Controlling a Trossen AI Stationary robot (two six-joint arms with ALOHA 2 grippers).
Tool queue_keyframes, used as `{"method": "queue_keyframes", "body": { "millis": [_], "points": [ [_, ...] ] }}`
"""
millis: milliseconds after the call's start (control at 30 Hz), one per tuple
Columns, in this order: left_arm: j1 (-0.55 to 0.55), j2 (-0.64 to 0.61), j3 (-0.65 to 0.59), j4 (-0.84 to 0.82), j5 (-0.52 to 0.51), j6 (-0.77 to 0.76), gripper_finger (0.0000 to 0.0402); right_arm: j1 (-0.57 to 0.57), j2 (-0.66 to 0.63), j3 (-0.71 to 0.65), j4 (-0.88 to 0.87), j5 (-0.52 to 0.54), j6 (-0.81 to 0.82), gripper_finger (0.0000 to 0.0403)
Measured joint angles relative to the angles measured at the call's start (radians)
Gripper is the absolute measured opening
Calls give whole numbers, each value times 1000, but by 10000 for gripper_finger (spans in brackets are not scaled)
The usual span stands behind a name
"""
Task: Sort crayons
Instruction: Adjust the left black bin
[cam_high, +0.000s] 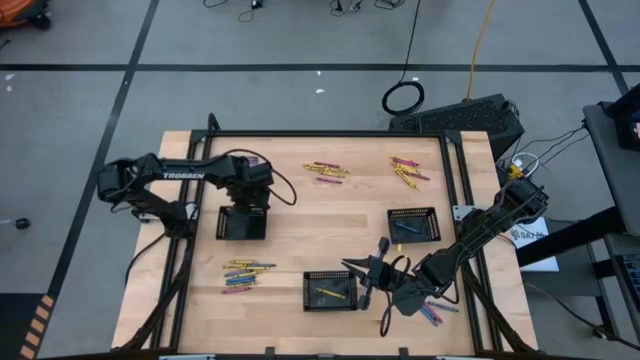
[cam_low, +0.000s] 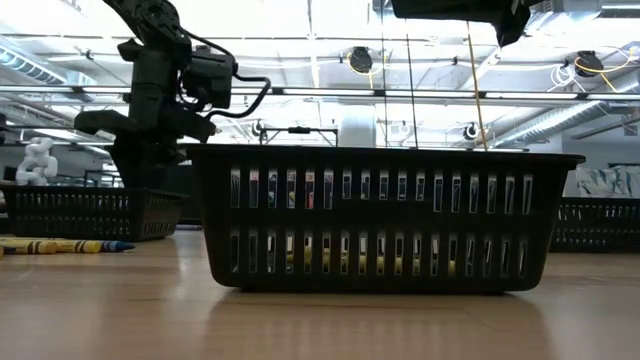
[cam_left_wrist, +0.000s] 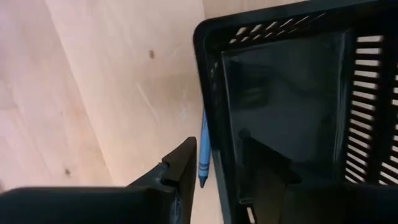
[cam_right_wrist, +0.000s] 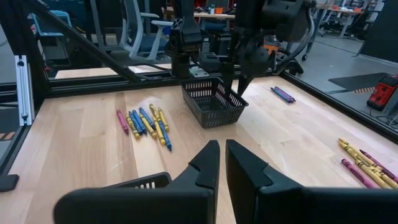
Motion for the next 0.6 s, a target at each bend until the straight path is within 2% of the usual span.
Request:
{"method": "queue_keyframes", "body": {
  "millis": [267, 433, 600],
  "points": [
    [-22, -3, 3, -10, 1, -22, 14, 0, 0, 0, -2, 0, 0, 13],
    [-23, -3, 58, 20, 44, -40, 8, 0, 0, 0, -5, 0, 0, 13],
    [-23, -2, 119, 175, 141, -53, 4, 0, 0, 0, -6, 0, 0, 13]
  ]
}}
